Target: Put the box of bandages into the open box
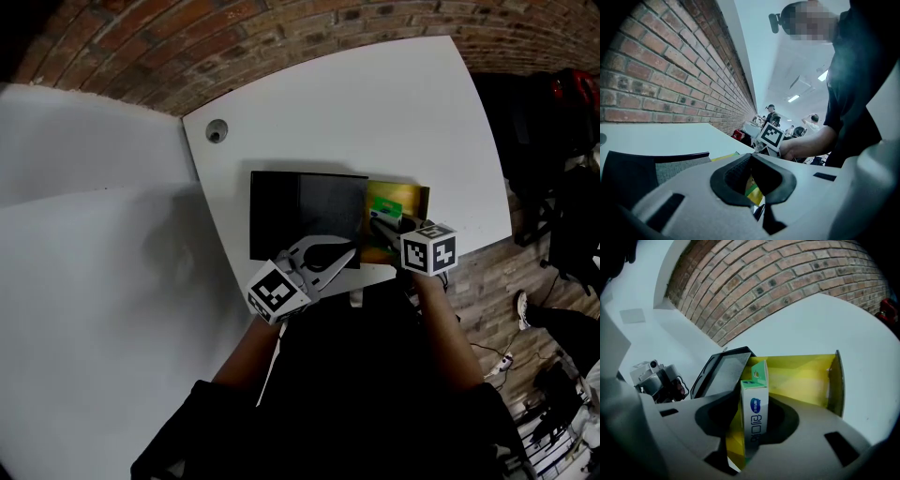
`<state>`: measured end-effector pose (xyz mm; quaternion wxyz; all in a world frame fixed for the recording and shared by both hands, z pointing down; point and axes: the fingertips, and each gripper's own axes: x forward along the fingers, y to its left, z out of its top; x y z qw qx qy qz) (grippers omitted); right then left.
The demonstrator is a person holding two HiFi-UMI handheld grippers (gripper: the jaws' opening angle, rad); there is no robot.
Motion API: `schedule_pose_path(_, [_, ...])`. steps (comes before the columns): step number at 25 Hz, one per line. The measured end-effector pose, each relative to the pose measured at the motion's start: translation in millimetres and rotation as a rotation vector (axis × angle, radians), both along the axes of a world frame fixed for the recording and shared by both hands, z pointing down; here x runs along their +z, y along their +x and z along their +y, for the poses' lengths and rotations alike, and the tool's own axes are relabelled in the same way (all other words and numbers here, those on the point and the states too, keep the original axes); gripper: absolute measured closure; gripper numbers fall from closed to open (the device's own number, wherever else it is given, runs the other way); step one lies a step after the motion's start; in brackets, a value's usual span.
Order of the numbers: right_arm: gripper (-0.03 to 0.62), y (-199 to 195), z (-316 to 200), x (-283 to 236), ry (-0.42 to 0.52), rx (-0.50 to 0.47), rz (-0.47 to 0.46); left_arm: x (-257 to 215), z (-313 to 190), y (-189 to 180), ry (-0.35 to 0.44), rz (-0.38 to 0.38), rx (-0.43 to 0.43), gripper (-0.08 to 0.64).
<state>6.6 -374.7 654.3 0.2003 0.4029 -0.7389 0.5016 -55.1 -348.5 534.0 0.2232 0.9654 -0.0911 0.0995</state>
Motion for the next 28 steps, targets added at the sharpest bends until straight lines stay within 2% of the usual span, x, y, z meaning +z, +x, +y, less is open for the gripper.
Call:
schedule_pose_path(13, [0.4,3,-9,-7,0.037,-0.037,0.103,1,1,1,0.005,0.005,0.011,0.545])
schedule_pose_path(19, [0.374,9,-10,-4,0.069,-0.09,0.223,2,0,0,0.004,0.01,0.011,0.545])
schedule_pose_path(28, [0.348,20,-16,-14,0.116,-0.112,0.331,1,1,0,0.014,0.023,0.019,0.545])
